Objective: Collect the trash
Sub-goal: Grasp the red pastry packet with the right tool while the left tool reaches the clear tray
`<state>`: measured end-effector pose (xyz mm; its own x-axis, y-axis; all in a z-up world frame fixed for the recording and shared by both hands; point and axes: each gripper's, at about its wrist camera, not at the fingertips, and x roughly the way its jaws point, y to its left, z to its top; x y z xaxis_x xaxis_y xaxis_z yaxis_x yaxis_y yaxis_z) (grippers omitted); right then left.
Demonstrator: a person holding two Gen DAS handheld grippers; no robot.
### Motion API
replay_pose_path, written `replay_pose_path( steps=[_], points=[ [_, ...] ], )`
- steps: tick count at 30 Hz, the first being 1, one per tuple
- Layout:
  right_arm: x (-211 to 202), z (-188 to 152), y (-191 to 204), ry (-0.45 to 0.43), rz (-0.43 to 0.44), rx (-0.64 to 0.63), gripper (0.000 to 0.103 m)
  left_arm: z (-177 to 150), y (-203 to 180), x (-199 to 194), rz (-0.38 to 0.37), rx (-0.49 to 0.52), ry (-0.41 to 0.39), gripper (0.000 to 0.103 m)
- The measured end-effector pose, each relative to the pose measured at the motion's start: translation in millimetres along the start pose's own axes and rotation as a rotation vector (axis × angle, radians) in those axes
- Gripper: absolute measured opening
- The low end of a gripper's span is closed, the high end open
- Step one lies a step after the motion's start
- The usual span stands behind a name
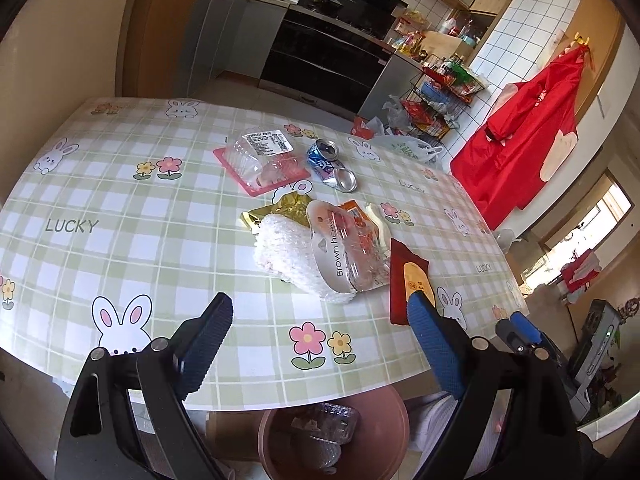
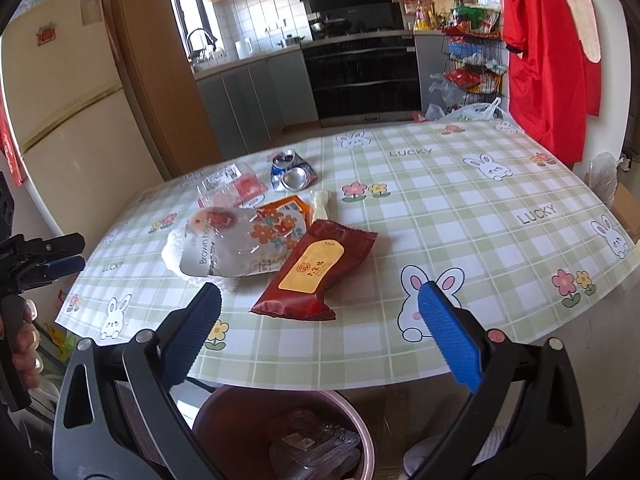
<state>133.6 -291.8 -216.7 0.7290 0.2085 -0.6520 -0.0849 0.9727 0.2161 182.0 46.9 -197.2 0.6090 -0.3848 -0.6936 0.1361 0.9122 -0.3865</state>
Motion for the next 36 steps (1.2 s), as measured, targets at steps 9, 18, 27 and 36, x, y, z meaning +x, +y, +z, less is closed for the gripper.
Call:
replay_pose_path(
  steps=[9, 18, 27, 36],
  points=[
    [94.5, 17.0, -3.3, 0.169, 0.005, 0.064, 0.097, 5.5, 19.8, 24.3, 0.005, -0.053, 0.02, 0.087],
    [164.0, 21.4, -5.8, 0.342, -0.056, 0.147, 0.097, 10.5, 21.2, 41.8, -0.036, -0.062, 0.042, 0.074],
    [173.4, 15.4, 0.8, 0.363, -0.086, 0.076, 0.097, 10.0, 3.6, 61.6, -0.098, -0.028, 0.073, 0.062],
    [162.0, 10.1, -5.5, 0.34, -0.118, -0.005, 0.064, 4.6, -5.7, 71.8, -0.119, -0.01, 0.097, 0.059]
  ],
)
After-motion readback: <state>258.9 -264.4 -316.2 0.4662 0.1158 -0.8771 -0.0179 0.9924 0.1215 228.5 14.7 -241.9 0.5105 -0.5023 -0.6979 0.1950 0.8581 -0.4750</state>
